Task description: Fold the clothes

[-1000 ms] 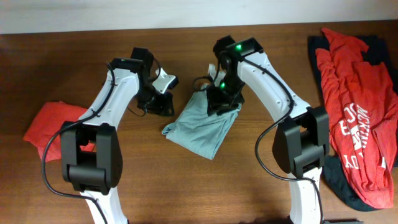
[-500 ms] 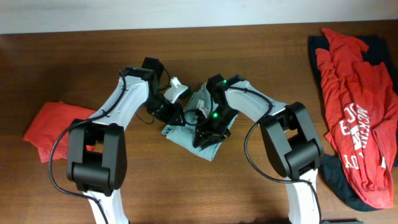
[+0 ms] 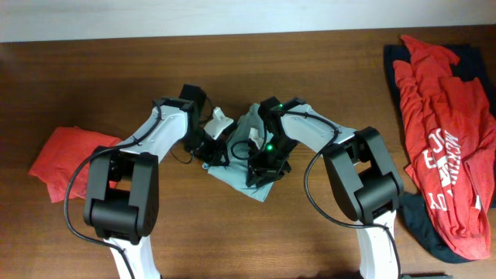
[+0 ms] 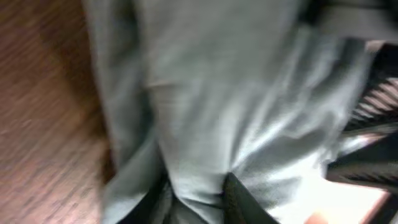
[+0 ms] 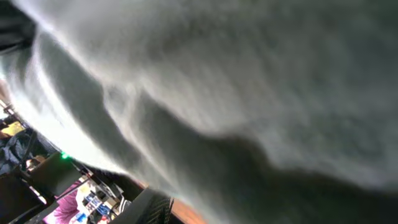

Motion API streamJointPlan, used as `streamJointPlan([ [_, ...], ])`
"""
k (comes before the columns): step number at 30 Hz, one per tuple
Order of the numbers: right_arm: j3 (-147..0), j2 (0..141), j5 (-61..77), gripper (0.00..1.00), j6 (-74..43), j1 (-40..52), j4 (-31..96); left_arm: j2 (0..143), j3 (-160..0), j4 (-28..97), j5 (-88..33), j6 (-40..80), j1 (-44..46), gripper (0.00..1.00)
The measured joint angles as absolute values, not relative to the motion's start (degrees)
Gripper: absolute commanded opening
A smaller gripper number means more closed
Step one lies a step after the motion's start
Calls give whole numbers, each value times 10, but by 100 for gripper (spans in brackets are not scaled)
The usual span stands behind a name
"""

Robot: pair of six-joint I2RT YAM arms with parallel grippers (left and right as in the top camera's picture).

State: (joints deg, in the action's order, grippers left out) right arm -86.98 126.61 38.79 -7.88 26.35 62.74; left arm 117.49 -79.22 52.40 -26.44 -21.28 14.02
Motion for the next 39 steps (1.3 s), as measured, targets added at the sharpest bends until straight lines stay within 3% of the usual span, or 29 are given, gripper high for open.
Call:
streamJointPlan([
  [12, -872, 1256, 300, 35, -103, 263, 649, 1166, -763, 488, -213, -123, 147, 24],
  [15, -873, 1251, 261, 35, -107, 262, 657, 1165, -763, 500, -203, -106, 149, 15],
  [20, -873, 1249, 197, 35, -105, 223, 671, 1148, -758, 529, -176, -100, 146, 16],
  [21, -873, 1247, 188, 35, -103, 210, 672, 1139, -753, 529, -165, -100, 144, 31],
  [22, -873, 1245, 174, 35, -103, 191, 673, 1128, -750, 528, -157, -100, 143, 58],
  [24, -874, 1242, 153, 35, -100, 164, 675, 1093, -747, 517, -143, -98, 142, 68],
  [25, -874, 1241, 145, 35, -98, 155, 675, 1077, -747, 507, -140, -98, 142, 81],
  [26, -876, 1240, 133, 35, -95, 140, 677, 1055, -747, 496, -136, -96, 142, 86],
  [28, -879, 1236, 118, 35, -89, 121, 682, 1036, -747, 477, -133, -94, 142, 92],
  [39, -885, 1207, 103, 35, -83, 101, 705, 1080, -747, 276, -183, -112, 138, 92],
])
